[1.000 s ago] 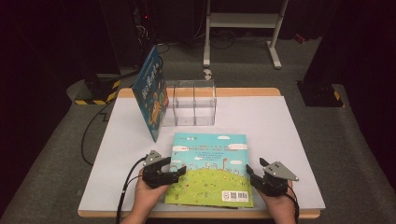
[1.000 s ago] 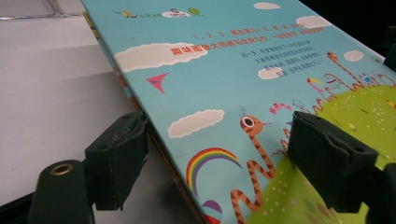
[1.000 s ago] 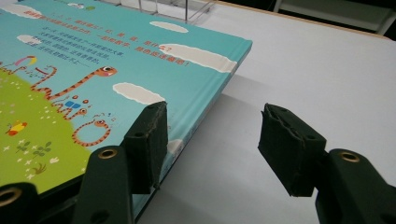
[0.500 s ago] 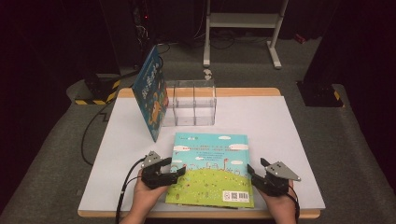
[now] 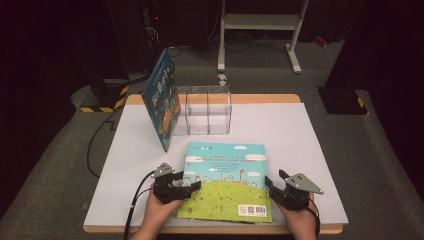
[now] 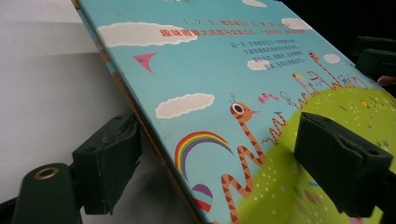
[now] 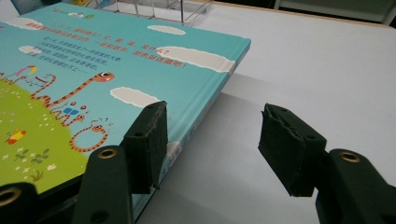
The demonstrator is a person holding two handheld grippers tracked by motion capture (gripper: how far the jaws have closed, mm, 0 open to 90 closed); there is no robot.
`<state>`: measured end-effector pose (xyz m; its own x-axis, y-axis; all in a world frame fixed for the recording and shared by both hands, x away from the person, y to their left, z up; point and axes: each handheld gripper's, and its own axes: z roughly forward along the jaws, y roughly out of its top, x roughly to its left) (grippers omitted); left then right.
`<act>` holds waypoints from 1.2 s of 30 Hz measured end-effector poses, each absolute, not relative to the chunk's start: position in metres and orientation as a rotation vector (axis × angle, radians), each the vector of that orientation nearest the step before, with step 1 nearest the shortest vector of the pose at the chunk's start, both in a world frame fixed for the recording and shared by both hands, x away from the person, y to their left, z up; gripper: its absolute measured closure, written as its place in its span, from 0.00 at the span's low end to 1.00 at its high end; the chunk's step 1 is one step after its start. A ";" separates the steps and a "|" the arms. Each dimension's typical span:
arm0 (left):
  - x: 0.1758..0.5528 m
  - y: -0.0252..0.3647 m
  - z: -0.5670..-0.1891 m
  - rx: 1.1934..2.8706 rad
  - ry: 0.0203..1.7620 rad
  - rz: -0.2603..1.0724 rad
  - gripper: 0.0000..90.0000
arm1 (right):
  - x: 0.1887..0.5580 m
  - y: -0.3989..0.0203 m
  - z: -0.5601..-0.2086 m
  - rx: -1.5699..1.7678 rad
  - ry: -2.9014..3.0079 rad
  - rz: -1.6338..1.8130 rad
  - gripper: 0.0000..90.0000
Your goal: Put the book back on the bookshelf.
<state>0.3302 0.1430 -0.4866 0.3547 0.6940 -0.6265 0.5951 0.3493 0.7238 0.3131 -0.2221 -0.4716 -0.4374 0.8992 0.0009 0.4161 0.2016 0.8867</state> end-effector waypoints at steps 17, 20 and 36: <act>0.329 0.141 -0.485 1.325 1.328 0.108 0.16 | 0.311 -0.200 -0.468 1.244 2.072 1.236 0.27; 0.329 0.140 -0.485 1.328 1.326 0.109 0.16 | 0.310 -0.196 -0.469 1.247 2.098 1.258 0.26; 0.331 0.139 -0.486 1.339 1.309 0.074 0.16 | 0.320 -0.202 -0.475 1.374 2.110 1.344 0.18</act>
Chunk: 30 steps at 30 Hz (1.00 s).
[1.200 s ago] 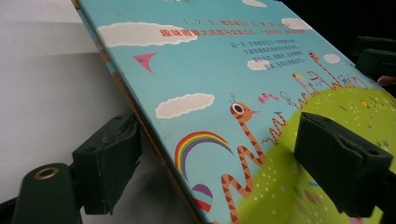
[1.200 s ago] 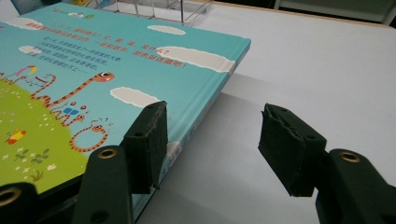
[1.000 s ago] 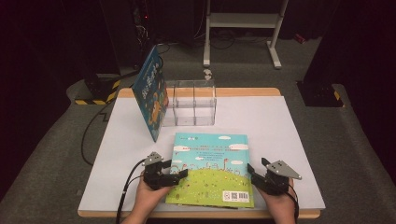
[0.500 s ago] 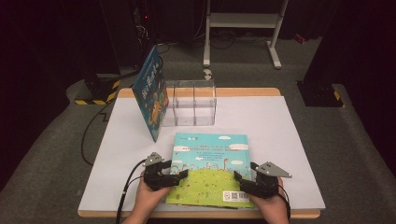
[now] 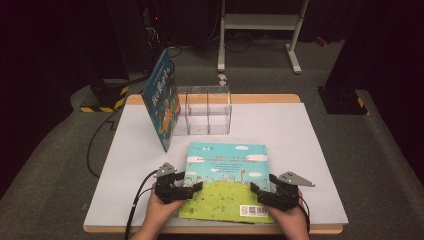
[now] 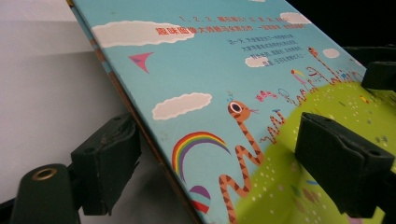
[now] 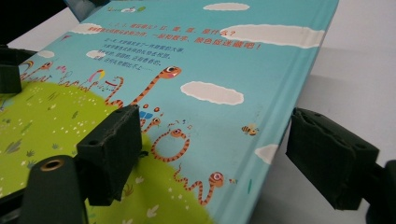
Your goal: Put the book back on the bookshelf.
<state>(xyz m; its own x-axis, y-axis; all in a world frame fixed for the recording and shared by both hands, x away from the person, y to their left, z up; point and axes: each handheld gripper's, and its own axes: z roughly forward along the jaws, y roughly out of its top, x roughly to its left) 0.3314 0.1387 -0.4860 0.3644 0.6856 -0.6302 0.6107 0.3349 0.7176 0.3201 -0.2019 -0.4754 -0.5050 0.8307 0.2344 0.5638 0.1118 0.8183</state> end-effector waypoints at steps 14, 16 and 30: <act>0.335 0.135 -0.486 1.335 1.315 0.052 0.14 | 0.330 -0.203 -0.478 1.450 2.161 1.389 0.15; 0.335 0.135 -0.484 1.355 1.320 0.063 0.15 | 0.330 -0.203 -0.477 1.461 2.161 1.371 0.16; 0.331 0.132 -0.463 1.321 1.289 0.157 0.26 | 0.326 -0.201 -0.453 1.398 2.093 1.315 0.23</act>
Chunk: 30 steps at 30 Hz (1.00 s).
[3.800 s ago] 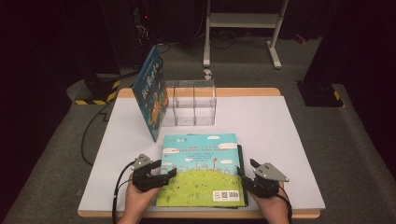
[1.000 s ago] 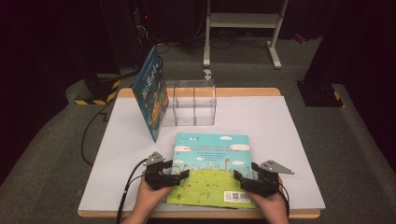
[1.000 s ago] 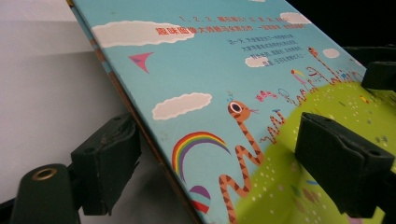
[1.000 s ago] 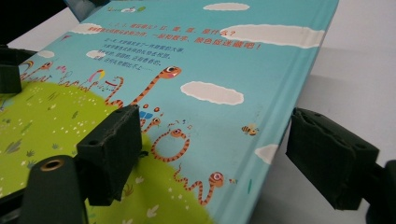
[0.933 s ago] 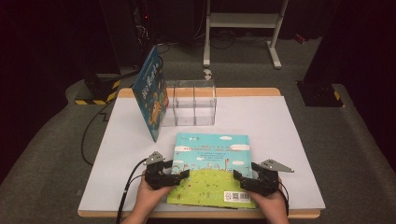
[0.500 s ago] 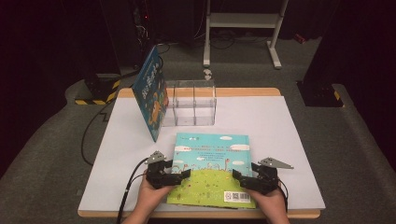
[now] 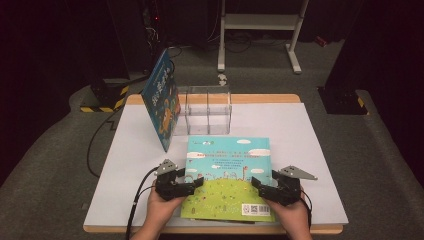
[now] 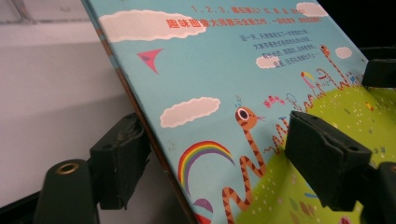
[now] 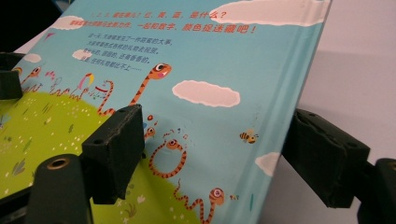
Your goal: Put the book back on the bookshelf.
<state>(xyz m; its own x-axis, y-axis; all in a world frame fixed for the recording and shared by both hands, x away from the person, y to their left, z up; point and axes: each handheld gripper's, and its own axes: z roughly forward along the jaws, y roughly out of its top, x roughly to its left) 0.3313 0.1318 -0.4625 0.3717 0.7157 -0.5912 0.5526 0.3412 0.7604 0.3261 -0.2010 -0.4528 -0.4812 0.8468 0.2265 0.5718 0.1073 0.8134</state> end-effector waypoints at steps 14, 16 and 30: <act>0.341 0.132 -0.438 1.258 1.255 0.266 0.38 | 0.336 -0.197 -0.423 1.334 1.984 1.307 0.35; 0.342 0.132 -0.434 1.243 1.244 0.281 0.39 | 0.336 -0.197 -0.420 1.320 1.968 1.308 0.36; 0.351 0.129 -0.411 1.170 1.186 0.376 0.50 | 0.340 -0.196 -0.396 1.269 1.830 1.340 0.47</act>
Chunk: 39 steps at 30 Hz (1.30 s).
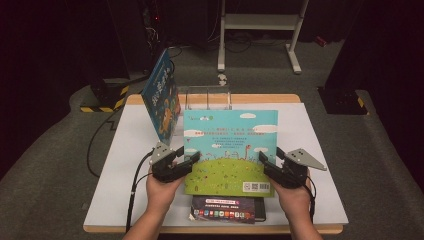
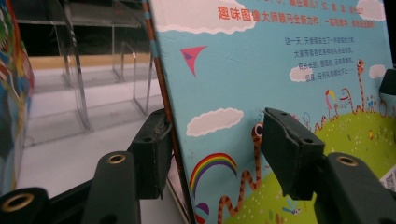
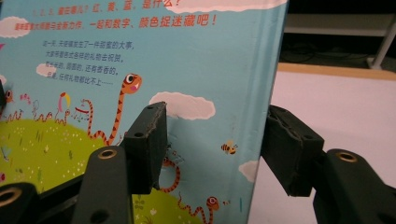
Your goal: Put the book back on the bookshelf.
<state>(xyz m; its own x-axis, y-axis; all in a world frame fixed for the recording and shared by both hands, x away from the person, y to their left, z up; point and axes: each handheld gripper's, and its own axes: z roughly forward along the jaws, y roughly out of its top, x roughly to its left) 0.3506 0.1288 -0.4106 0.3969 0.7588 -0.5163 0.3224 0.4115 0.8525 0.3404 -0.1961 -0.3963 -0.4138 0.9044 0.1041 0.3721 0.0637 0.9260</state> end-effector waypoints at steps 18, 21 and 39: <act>0.366 0.130 -0.398 1.121 1.143 0.473 0.54 | 0.353 -0.190 -0.369 1.159 1.728 1.370 0.56; 0.370 0.128 -0.396 1.131 1.130 0.497 0.54 | 0.357 -0.190 -0.367 1.160 1.727 1.365 0.56; 0.404 0.125 -0.391 1.126 1.102 0.510 0.54 | 0.386 -0.192 -0.364 1.165 1.711 1.362 0.56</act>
